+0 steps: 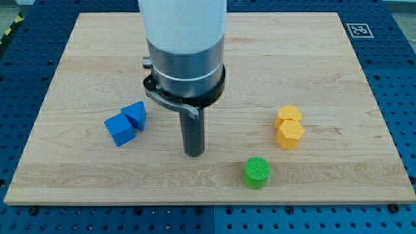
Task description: Push the green circle towards the center
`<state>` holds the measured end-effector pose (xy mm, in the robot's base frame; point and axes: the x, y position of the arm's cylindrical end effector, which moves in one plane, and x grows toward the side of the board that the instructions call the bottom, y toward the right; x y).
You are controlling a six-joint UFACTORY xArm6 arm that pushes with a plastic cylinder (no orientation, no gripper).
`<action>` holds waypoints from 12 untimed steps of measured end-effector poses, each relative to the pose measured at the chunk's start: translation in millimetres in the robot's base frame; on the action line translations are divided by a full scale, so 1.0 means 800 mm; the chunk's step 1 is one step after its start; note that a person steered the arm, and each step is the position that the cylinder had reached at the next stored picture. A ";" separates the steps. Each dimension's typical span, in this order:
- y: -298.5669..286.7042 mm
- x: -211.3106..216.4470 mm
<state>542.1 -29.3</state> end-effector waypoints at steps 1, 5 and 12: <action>0.000 0.015; 0.134 0.096; 0.129 0.055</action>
<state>585.9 74.3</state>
